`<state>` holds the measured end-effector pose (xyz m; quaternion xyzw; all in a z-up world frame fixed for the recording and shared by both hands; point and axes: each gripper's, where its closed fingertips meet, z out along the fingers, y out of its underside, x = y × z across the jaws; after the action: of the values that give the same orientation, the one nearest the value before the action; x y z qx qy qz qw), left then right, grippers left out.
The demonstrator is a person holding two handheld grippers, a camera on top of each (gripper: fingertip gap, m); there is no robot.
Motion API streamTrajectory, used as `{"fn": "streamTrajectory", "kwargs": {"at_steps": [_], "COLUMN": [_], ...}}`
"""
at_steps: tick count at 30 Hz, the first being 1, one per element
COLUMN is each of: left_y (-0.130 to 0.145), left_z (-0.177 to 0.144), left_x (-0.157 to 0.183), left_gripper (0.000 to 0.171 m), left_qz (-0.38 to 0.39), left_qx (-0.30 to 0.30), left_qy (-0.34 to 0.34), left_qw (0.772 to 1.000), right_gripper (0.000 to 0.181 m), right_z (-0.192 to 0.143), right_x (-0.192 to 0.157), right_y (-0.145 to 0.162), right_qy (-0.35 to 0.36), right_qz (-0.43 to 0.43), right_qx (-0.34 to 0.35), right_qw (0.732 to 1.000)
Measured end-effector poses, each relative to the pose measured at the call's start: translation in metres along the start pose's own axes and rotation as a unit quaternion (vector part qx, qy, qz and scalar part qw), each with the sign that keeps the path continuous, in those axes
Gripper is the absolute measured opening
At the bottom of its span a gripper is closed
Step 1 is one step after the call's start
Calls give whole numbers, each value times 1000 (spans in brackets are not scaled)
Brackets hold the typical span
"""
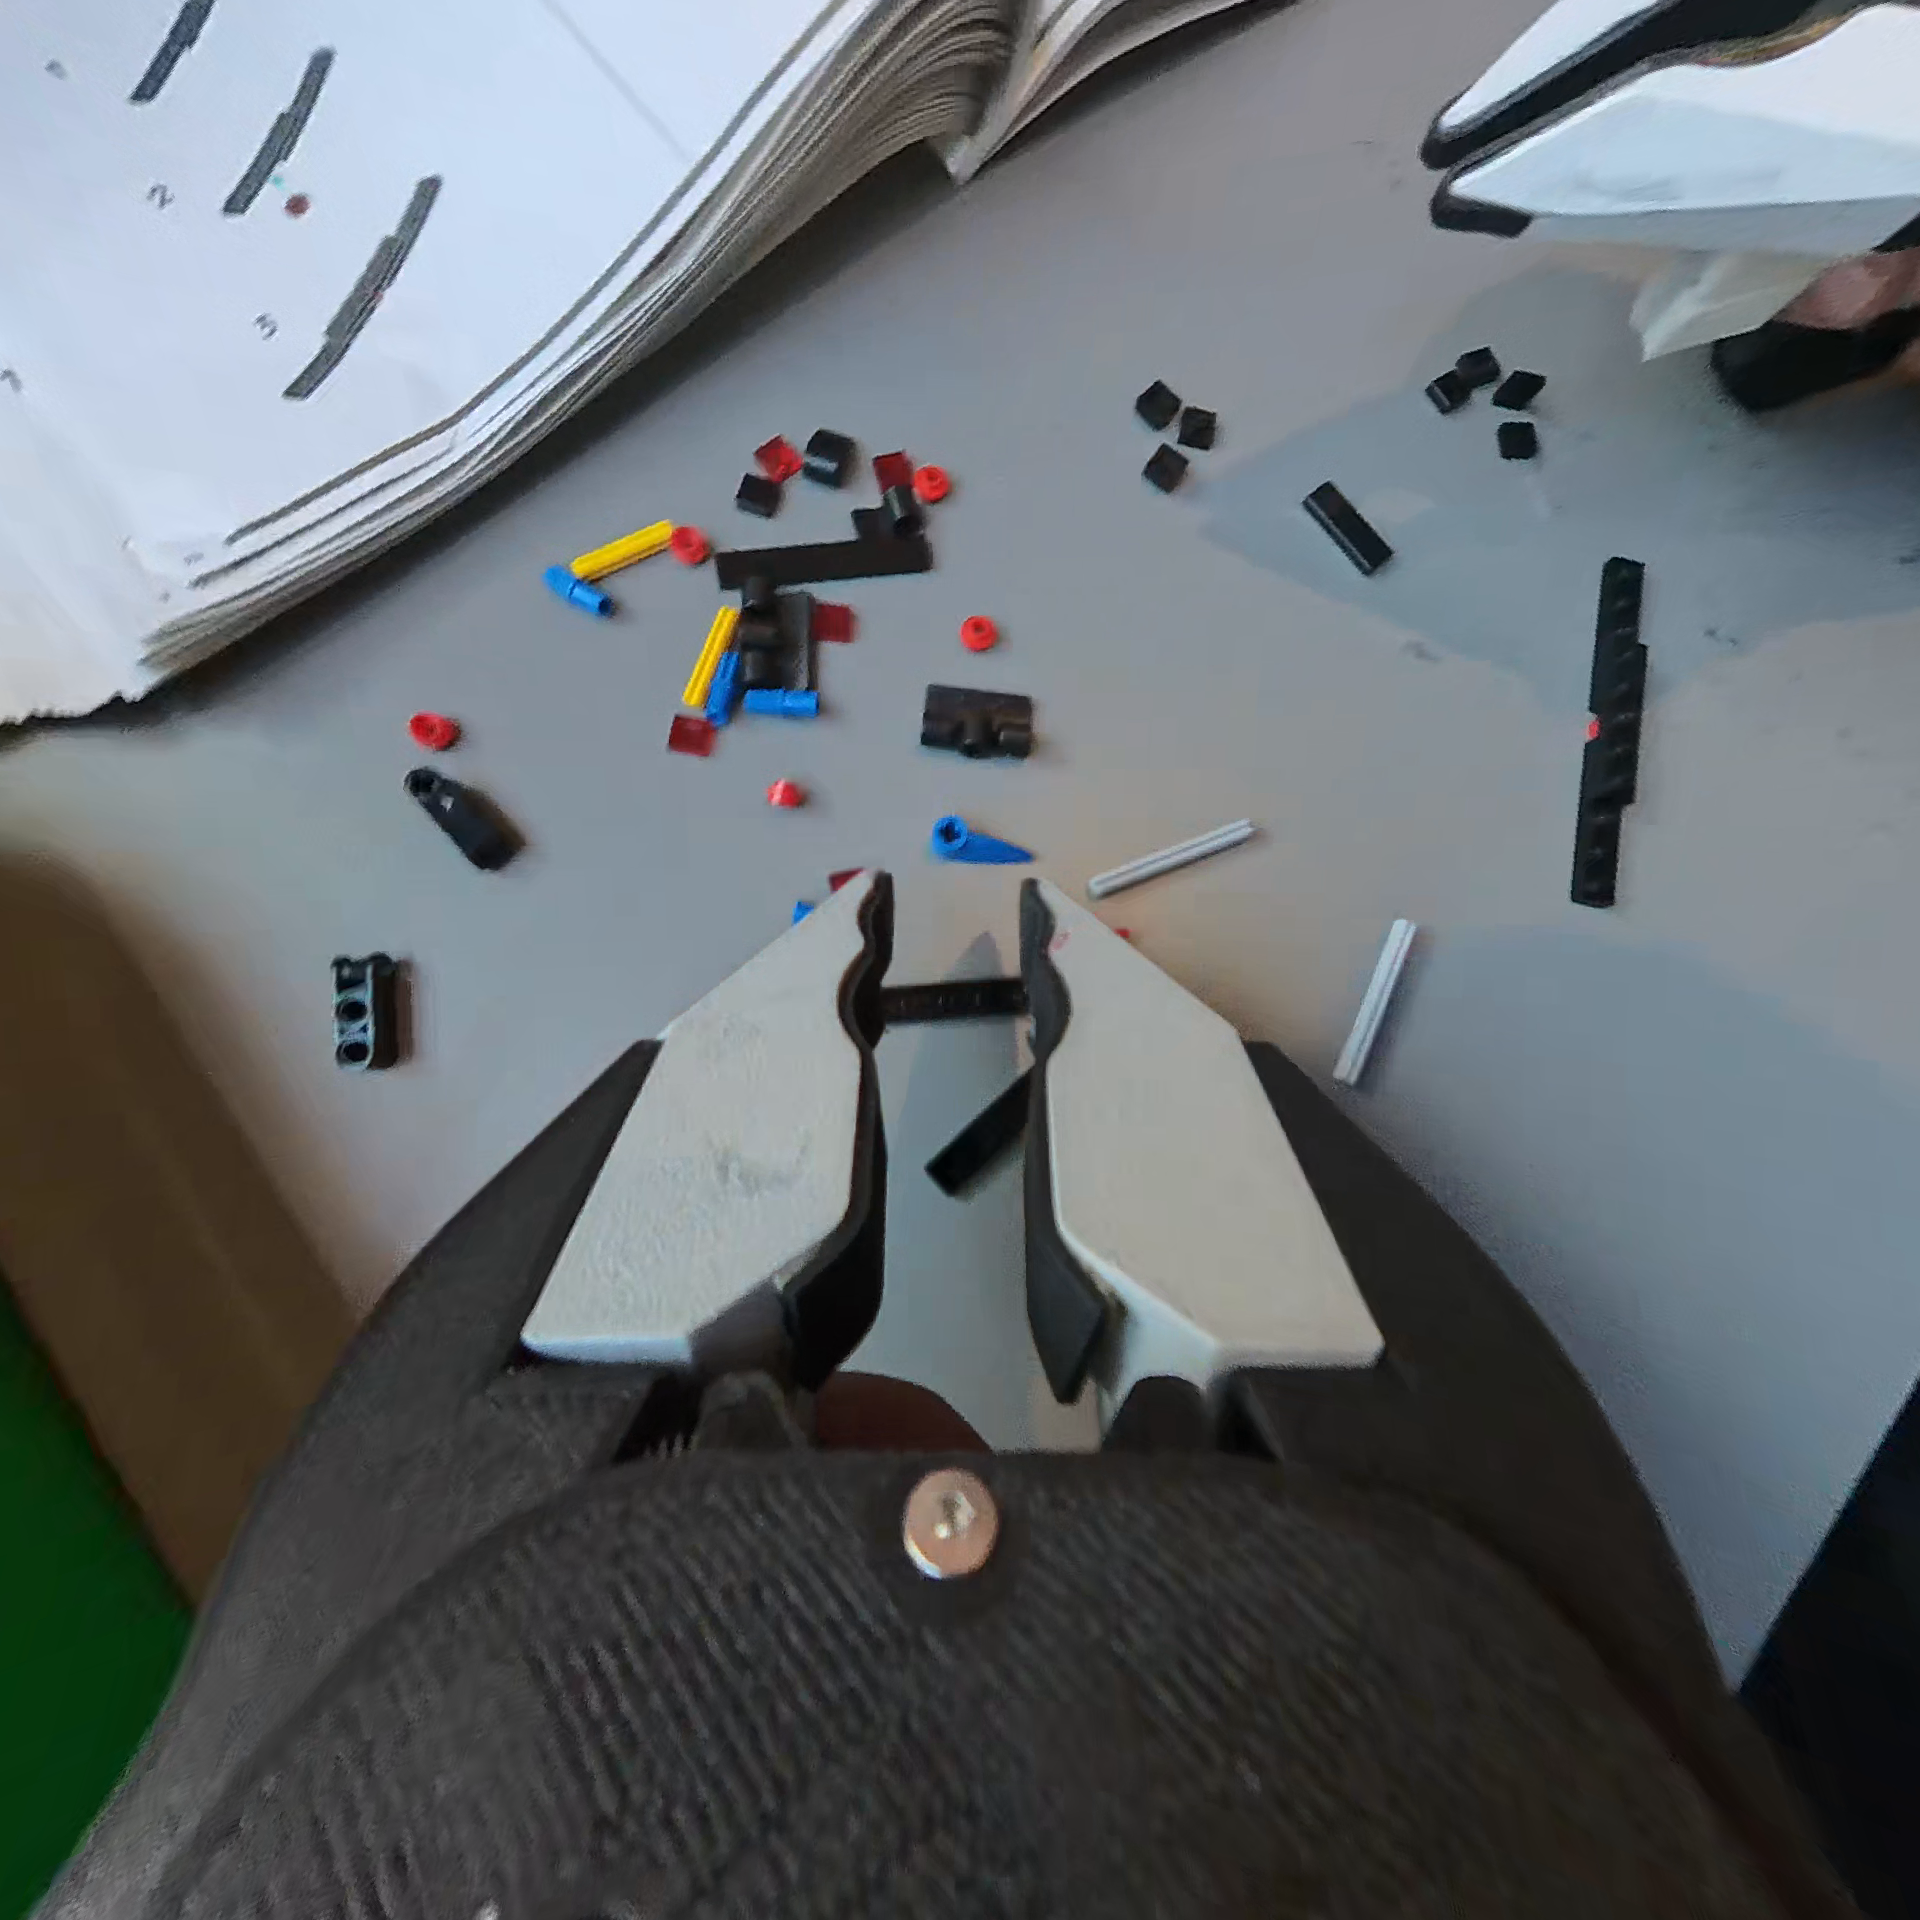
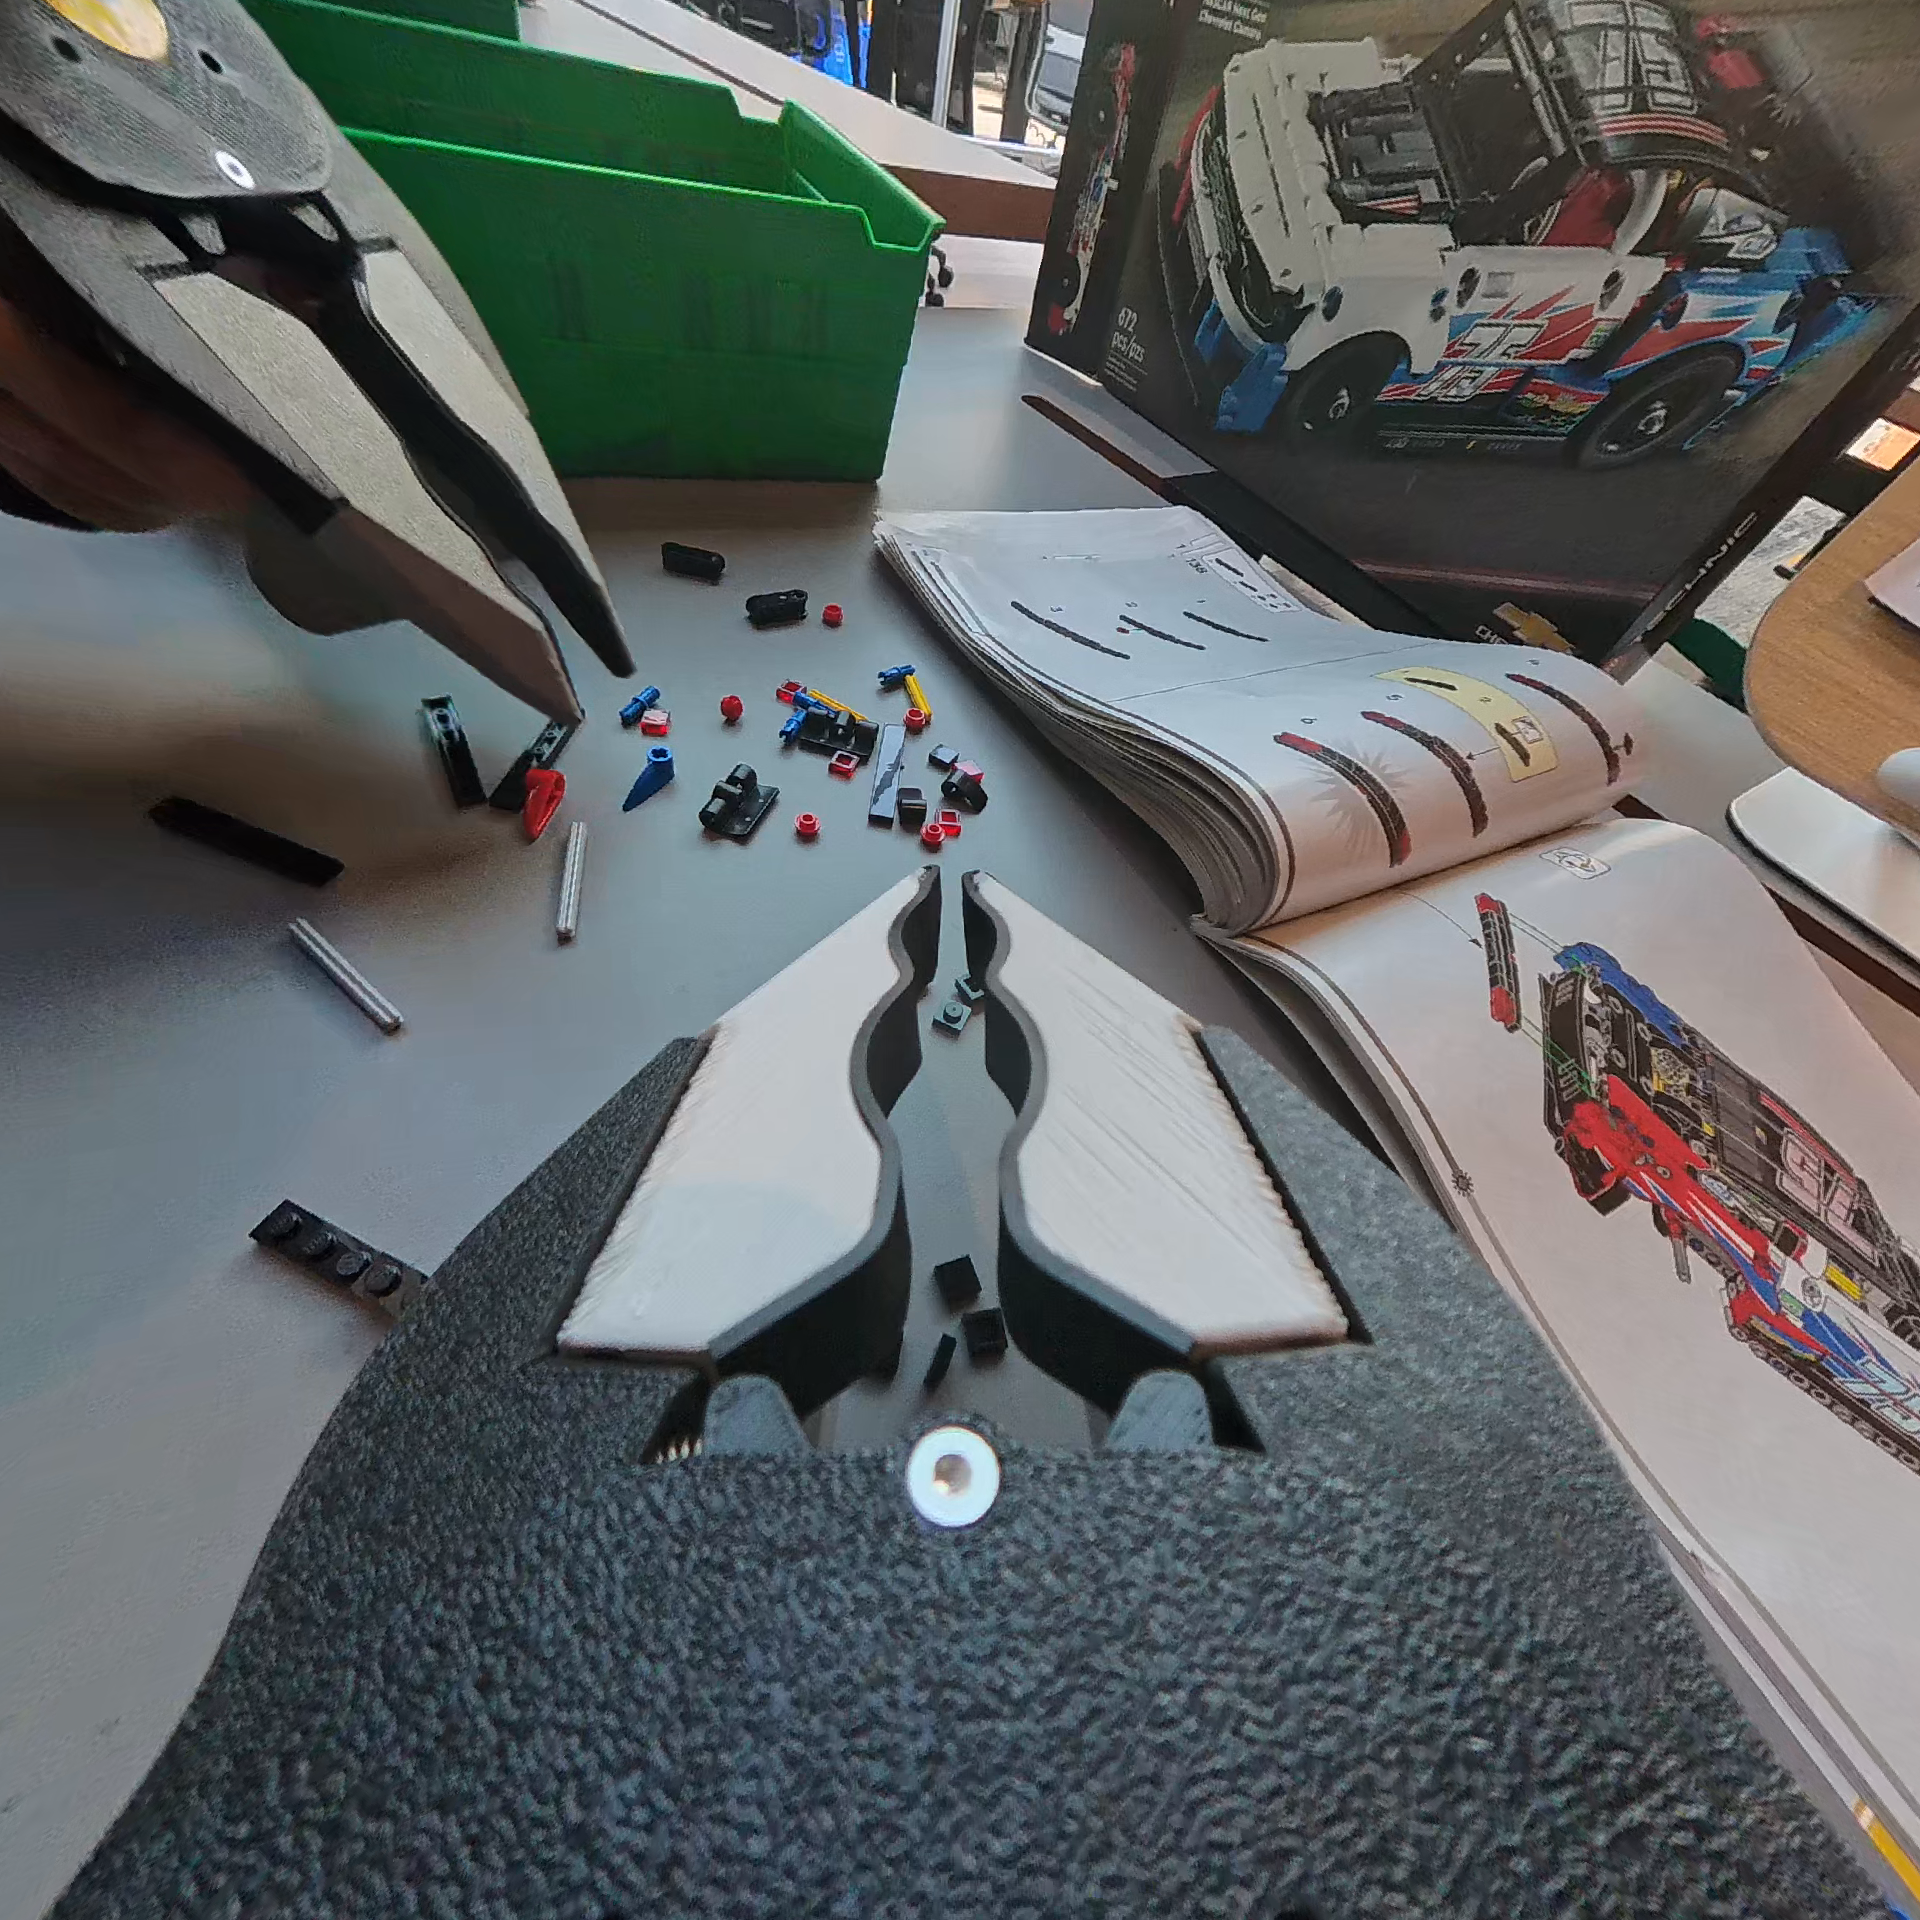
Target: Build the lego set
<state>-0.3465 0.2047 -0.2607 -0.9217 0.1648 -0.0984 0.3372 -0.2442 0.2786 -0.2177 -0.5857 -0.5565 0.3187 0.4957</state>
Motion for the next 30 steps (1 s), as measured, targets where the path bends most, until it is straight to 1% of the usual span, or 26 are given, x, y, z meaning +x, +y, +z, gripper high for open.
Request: {"fn": "streamTrajectory", "kwargs": {"at_steps": [5,8,11,12,14,17,19,20,23,25,27,28,30], "left_y": [-6,-1,0,0,0,0,7,12,31,44,53,57,55], "left_z": [18,27,27,25,19,3,-9,-14,-22,-25,-27,-26,-25], "left_x": [-3,-3,-16,-22,-25,-24,-18,-9,21,33,38,37,32], "left_gripper": [19,13,5,8,14,16,18,20,28,32,34,38,37], "left_qz": [38,37,33,35,33,19,13,13,46,75,95,105,114], "left_qx": [-13,-25,-29,-33,-32,-22,-23,-25,-39,-52,-63,-66,-51], "left_qy": [-25,-19,-47,-62,-64,-67,-70,-59,-32,-31,-41,-50,-70], "left_qw": [999,999,998,997,997,997,997,998,998,995,993,991,990], "right_gripper": [2,2,2,2,2,2,2,2,2,2,2,2,2], "right_z": [-1,-1,-2,-2,-3,-4,-4,-4,-5,-6,-6,-6,-6], "right_x": [-1,-1,-1,-2,-2,-2,-2,-2,-2,-2,-2,-1,-2], "right_y": [-1,-1,-2,-2,-2,-3,-3,-3,-4,-5,-5,-5,-4], "right_qy": [1,0,-2,-3,-4,-4,-4,-4,-4,-4,-3,-3,-2], "right_qz": [-3,-4,-2,-2,-2,-2,-1,-1,0,1,2,3,1], "right_qx": [3,4,6,7,9,11,12,12,15,18,18,17,17], "right_qw": [1000,1000,1000,1000,1000,1000,1000,1000,1000,1000,1000,1000,1000]}}
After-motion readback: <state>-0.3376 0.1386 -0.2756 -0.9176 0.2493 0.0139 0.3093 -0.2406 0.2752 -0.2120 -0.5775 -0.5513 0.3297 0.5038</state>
